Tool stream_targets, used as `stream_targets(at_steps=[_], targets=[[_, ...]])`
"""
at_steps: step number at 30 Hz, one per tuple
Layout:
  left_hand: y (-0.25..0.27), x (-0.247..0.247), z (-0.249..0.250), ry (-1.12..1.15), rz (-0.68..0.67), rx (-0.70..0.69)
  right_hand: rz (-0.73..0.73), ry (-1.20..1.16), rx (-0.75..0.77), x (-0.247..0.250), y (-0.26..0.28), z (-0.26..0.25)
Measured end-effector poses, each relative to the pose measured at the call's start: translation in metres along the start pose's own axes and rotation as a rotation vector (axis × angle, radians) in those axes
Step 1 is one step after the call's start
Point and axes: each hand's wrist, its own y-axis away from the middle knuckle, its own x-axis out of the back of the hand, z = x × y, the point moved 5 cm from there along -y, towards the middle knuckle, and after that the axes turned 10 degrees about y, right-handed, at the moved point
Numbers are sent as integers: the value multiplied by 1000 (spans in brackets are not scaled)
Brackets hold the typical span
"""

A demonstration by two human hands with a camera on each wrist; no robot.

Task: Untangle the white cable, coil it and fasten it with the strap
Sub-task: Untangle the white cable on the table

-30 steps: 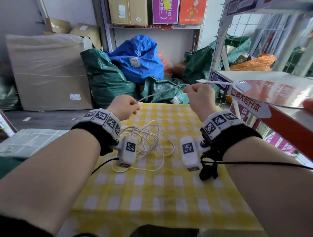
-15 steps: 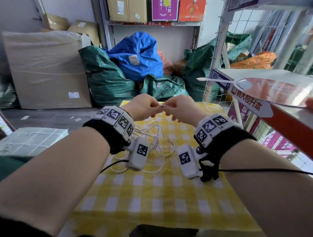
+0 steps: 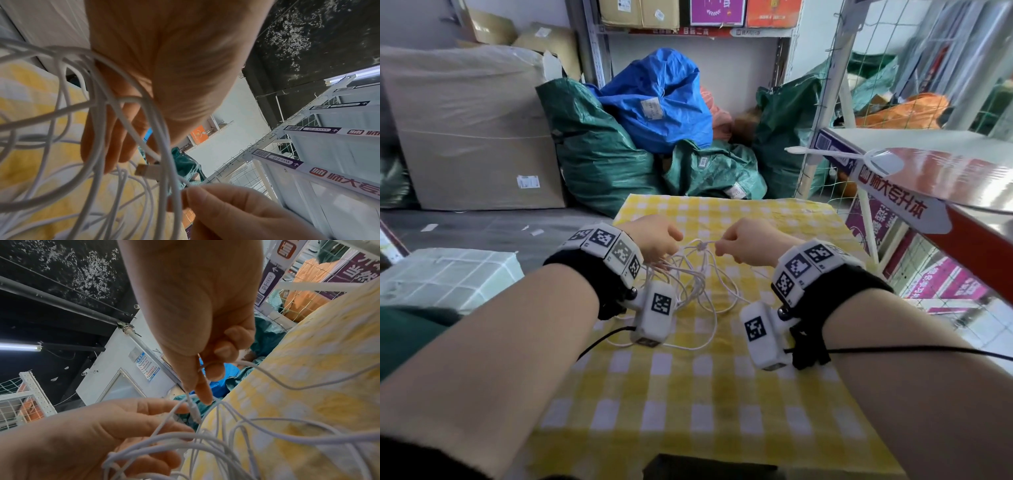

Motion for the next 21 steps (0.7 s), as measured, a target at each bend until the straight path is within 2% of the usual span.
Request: stream_targets(at_steps=[4, 8, 11, 14, 16, 18, 21], targets=[[1, -7, 0, 154, -117, 2, 15, -74, 75, -4, -4, -15], [5, -4, 0, 129, -122, -55, 45, -127, 126, -3, -8, -23], [7, 7, 3, -60, 33, -92, 88, -128, 98, 2, -10, -23], [9, 27, 13, -270, 246, -152, 220, -108, 48, 14, -11, -22], [13, 37, 22, -149, 310, -210, 250, -170, 61, 22, -9, -28], [19, 40, 28, 145, 275, -261, 242, -273, 94, 27, -7, -36], [31, 41, 39, 376, 237, -317, 202, -553, 81, 33, -4, -41]])
